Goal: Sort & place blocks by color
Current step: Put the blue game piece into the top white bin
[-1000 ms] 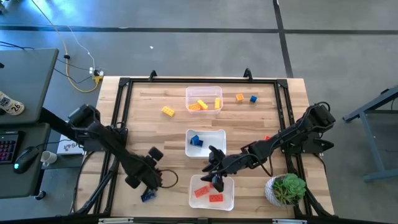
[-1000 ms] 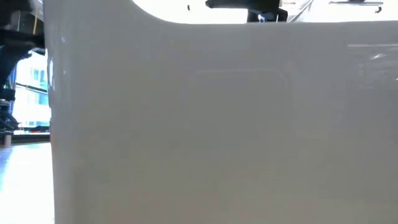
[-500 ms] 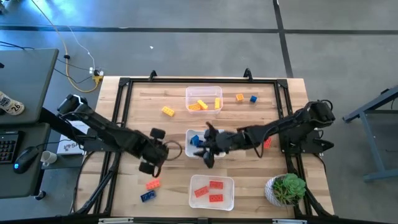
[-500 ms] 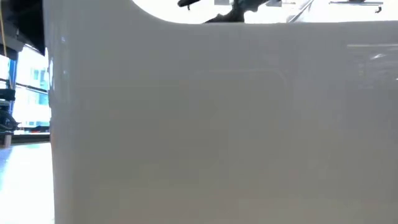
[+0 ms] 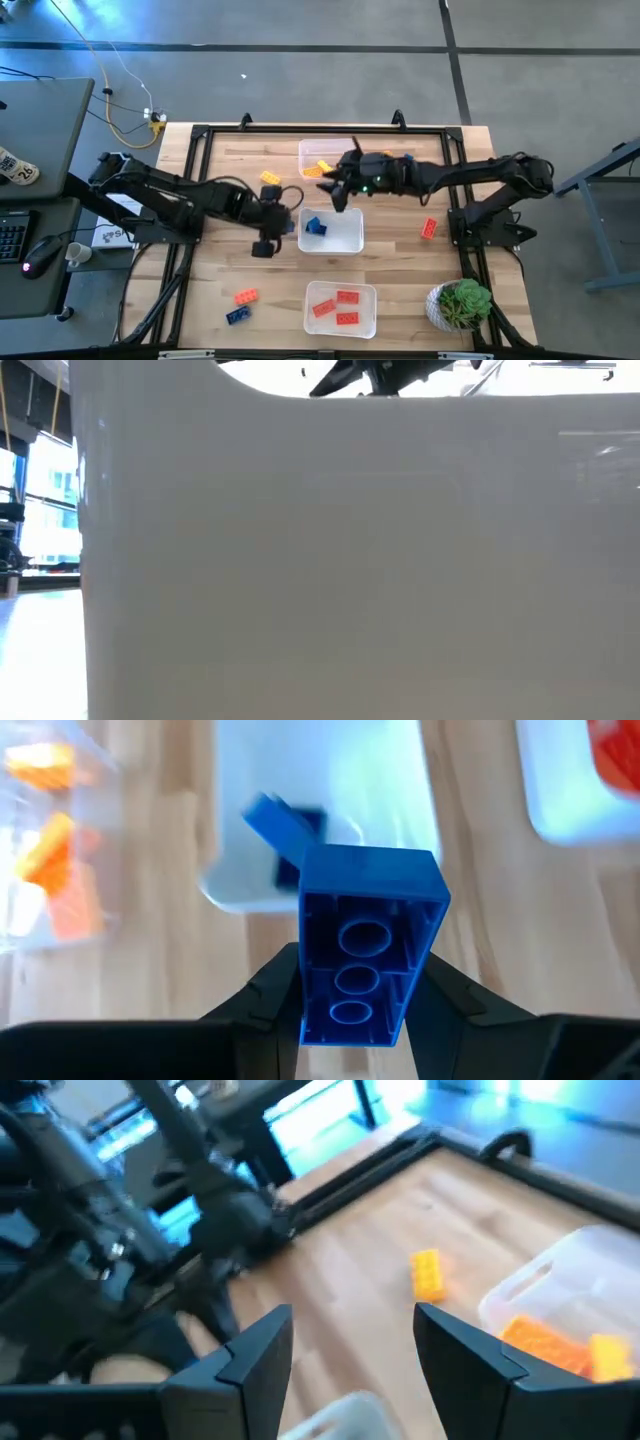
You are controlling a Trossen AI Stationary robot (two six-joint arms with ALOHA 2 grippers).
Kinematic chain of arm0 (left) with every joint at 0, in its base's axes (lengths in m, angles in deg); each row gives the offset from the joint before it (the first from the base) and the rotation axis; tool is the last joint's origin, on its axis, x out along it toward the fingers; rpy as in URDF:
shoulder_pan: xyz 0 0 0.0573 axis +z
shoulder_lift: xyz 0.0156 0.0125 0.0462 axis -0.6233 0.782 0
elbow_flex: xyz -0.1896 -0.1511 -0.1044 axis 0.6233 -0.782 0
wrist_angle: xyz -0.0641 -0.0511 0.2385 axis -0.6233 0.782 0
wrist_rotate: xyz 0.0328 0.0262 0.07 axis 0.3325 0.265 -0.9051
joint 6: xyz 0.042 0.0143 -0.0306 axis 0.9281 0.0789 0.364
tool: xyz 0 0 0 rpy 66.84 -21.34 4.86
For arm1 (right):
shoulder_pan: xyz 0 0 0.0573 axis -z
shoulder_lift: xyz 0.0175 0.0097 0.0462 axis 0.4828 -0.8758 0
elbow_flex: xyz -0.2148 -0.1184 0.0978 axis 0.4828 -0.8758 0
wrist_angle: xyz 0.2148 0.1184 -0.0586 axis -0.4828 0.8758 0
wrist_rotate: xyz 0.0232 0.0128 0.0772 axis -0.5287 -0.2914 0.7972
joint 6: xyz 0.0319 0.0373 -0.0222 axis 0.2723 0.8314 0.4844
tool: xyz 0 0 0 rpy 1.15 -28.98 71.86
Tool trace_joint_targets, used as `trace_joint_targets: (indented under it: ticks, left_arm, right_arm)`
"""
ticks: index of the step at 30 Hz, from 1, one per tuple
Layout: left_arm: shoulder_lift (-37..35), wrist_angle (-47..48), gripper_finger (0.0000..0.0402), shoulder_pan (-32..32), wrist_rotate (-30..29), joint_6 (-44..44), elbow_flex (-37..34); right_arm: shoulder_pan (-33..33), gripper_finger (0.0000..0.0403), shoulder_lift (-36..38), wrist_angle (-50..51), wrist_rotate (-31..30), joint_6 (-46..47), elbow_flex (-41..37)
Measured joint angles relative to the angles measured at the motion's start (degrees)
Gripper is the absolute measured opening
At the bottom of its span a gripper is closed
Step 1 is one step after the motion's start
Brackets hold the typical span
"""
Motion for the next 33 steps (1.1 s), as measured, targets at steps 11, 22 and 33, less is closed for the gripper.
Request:
trace_joint_targets:
  ticks: [11,22,33]
  left_arm:
    - [0.29,-16.37,0.0106,8.81,6.62,-1.72,0.0]
    - [5.2,-23.6,0.0119,12.88,20.12,-4.4,0.0]
    - [15.66,-25.43,0.0121,12.35,24.24,-5.14,0.32]
  right_arm:
    - [10.98,0.0195,2.1,6.76,0.04,-2.77,-0.04]
    - [18.95,0.0195,2.1,11.25,1.88,-3.18,-0.07]
    - [22.13,0.0195,2.1,20.38,3.08,-2.59,-0.07]
